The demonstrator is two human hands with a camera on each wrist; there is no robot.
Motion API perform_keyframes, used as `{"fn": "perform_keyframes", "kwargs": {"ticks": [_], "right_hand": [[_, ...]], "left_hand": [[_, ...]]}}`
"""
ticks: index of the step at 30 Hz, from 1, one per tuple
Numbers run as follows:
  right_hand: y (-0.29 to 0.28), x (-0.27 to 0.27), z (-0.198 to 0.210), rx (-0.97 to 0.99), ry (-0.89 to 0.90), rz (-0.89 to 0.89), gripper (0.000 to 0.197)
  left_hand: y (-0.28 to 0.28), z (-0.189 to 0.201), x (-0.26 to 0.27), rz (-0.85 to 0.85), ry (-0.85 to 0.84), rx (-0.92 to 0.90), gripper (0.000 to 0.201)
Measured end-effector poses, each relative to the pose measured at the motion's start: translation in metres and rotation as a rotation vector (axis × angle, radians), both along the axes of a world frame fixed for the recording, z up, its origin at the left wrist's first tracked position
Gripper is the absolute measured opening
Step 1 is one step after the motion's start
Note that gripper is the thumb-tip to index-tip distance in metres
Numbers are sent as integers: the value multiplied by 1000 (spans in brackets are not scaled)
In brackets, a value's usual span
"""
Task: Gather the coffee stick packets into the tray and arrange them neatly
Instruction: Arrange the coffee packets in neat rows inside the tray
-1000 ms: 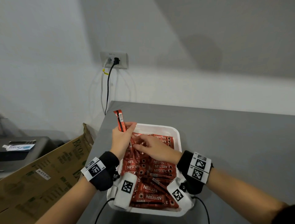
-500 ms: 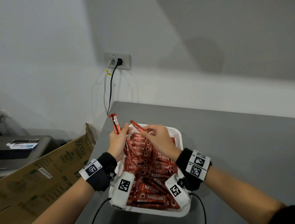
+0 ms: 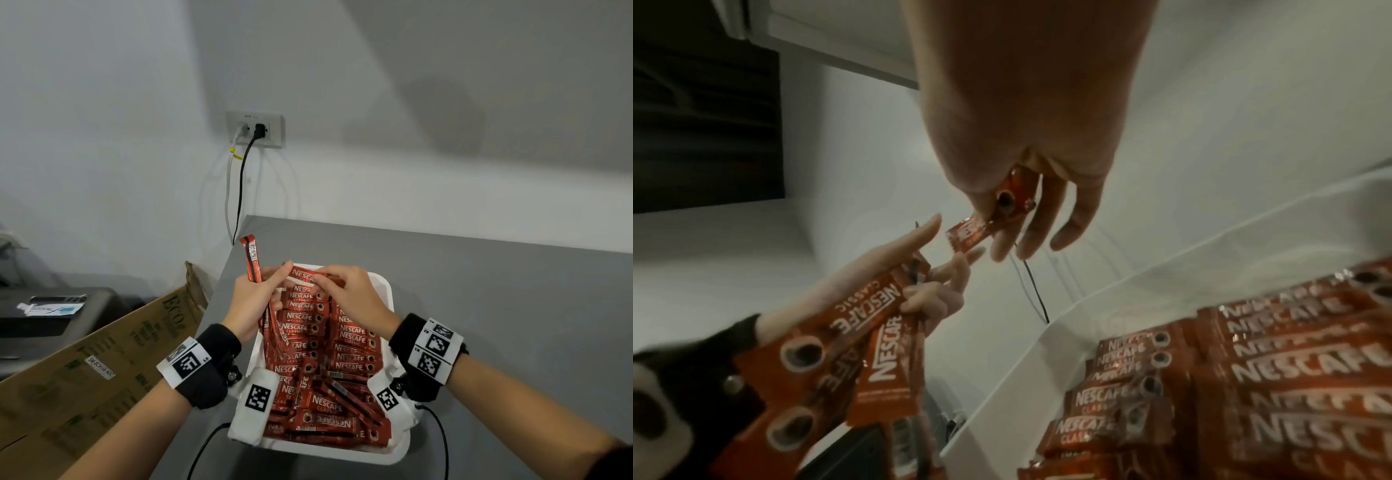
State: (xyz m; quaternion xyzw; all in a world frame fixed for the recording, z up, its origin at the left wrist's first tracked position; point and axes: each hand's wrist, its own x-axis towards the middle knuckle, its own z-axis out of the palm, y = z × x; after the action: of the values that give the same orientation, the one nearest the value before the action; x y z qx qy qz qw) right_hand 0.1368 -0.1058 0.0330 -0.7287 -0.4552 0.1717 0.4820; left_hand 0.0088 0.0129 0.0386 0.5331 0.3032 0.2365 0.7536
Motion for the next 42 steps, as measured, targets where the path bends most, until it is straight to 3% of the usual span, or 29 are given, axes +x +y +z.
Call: {"fn": "perform_keyframes", "kwargs": {"ticks": [3,6,10,15,18,24,35,42], "right_hand": [[-1,0,-2,-53,81,101,27],[-3,-2,-2,-119,75,177,37],[-2,3,-2,-103,124,102,23],[5,6,-1,-158,83,134,7],[12,14,-10,-288,8,108,13],[28,3,-36,-590,-125,251,20],[41,0,-45,-705,-141,327,18],[41,-4,-48,-650,-192,298,18]], "left_hand": [[2,-1,-2,-11,36,70,20],[4,-4,-4,37,56,104,25],[5,-5,-6,44,72,156,22],[2,-8,-4,67,115,200,14],[6,-11,-6,145,123,181,6],[12,-12,-8,163,115,157,7],[11,-12,-10,145,109,159,8],[9,-10,-8,133,85,146,9]]}}
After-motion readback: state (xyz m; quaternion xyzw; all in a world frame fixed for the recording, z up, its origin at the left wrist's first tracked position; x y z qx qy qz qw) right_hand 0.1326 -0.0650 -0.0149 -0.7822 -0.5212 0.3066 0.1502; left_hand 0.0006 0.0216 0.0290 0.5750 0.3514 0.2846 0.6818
